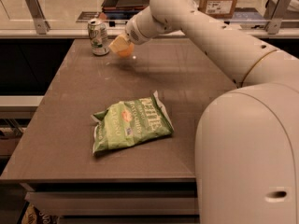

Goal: Move orange near 7up can

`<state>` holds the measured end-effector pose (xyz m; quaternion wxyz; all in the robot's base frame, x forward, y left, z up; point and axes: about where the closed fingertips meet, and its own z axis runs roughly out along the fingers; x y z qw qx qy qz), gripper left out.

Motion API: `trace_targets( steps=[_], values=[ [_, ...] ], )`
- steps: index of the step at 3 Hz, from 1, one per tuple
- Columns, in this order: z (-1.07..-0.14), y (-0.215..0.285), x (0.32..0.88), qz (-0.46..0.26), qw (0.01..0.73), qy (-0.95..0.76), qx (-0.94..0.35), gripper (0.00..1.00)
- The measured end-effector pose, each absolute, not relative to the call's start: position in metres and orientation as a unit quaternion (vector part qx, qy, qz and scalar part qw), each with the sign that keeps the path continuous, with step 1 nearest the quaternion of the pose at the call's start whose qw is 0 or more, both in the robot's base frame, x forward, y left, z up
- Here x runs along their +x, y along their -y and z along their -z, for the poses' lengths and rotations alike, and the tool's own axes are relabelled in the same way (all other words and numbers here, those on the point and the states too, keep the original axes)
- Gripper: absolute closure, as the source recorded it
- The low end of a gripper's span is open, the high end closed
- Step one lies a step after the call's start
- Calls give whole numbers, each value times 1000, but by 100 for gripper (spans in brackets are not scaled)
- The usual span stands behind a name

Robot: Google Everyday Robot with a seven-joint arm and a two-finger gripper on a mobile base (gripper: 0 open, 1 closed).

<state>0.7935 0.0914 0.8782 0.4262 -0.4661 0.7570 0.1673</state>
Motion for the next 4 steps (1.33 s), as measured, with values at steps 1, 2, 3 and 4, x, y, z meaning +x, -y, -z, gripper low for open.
trace_targets(
  steps=[1,2,3,4],
  values=[
    [-866,-95,796,-158,419,-761,-469,100],
    [-858,-100,798,-152,411,-764,-474,100],
    [-854,-101,799,-151,409,-764,-475,100],
    [-847,-102,798,-154,408,-765,-475,82]
  ],
)
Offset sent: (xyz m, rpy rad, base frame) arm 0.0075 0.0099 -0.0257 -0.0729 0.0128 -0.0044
